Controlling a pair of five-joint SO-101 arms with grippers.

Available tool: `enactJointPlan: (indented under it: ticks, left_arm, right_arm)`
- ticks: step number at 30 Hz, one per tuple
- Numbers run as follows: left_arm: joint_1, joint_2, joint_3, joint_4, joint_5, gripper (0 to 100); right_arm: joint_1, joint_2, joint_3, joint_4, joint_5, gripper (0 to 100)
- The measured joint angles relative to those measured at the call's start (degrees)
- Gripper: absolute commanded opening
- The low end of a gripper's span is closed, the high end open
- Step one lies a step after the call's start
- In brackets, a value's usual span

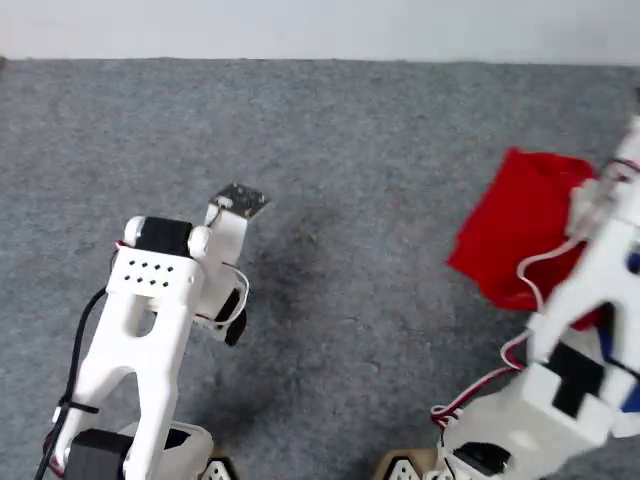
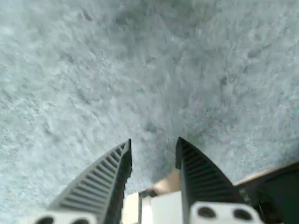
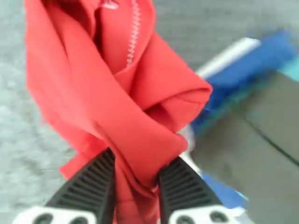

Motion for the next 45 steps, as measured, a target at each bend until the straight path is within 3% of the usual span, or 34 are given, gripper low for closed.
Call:
enactJointPlan:
  ticks: [8, 20, 22, 28, 37, 45]
  left_arm:
    - [-0.2, 0.0, 4.4, 0.0, 0.0, 14]
    - [-0.2, 0.0, 5.1, 0.0, 0.0, 14]
    - [-0.2, 0.0, 5.1, 0.0, 0.0, 14]
    - [-0.2, 0.0, 5.1, 0.0, 0.0, 14]
    - [-0.2, 0.0, 5.1, 0.0, 0.0, 14]
    - [-0.2, 0.0, 5.1, 0.0, 0.0, 14]
  right_arm:
    - [20.3, -3.7, -0.1, -6.8, 6.9, 0.9]
    - [37.3, 8.0, -0.1, -21.2, 13.5, 1.6]
    - [38.4, 10.4, -0.1, -23.6, 13.9, 4.2]
    - [39.2, 15.7, -0.2, -26.5, 14.2, 29.7]
    - [39.0, 14.0, -14.1, -21.9, 14.2, 29.6]
    - [31.3, 5.1, -33.8, -5.8, 12.1, 29.6]
